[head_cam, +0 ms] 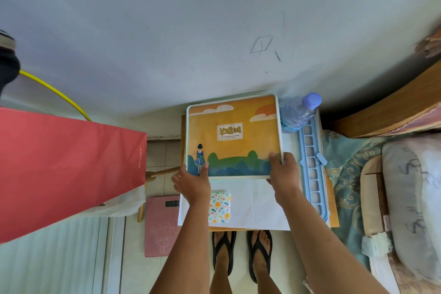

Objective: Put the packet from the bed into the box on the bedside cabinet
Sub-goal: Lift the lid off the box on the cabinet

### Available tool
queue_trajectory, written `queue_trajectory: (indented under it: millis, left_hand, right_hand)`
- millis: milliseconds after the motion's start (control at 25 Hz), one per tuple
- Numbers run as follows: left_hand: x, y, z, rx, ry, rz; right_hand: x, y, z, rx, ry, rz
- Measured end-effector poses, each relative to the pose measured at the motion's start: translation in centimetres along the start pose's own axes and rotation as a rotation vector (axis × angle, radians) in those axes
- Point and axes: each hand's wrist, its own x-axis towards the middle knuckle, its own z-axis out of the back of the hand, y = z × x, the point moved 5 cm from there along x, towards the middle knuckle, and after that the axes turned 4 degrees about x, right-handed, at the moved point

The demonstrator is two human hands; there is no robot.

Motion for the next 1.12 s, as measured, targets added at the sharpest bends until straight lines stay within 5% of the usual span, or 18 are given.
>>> queue_trajectory:
  millis: [160, 400, 640, 960, 1120]
  left_hand:
    - [-0.2, 1.9, 0.0, -0.246, -0.005, 0.264]
    - [-1.2, 3.4, -1.7, -0.828, 0.3, 0.732]
    - [-1.1, 2.7, -0.8, -0.993, 0.354, 0.7]
    - [-1.6, 3.9, 1.2, -0.851, 0.243, 0.402]
    - [-3.6, 5.9, 2.2, -0.785, 0.252, 0.316]
  right_hand:
    - [-0.2, 0.0, 0.5, 0.186, 0.056, -0.05]
    - [-1.2, 0.9, 0.7, 0.176, 0.031, 0.043]
    - [-2.6, 2.1, 0.3, 0.166, 0.062, 0.171]
    - [-2.2, -2.1, 2.5, 0.292, 0.144, -0.138]
    - [-2.8, -4.4, 4.6, 0.195, 0.237, -0.142]
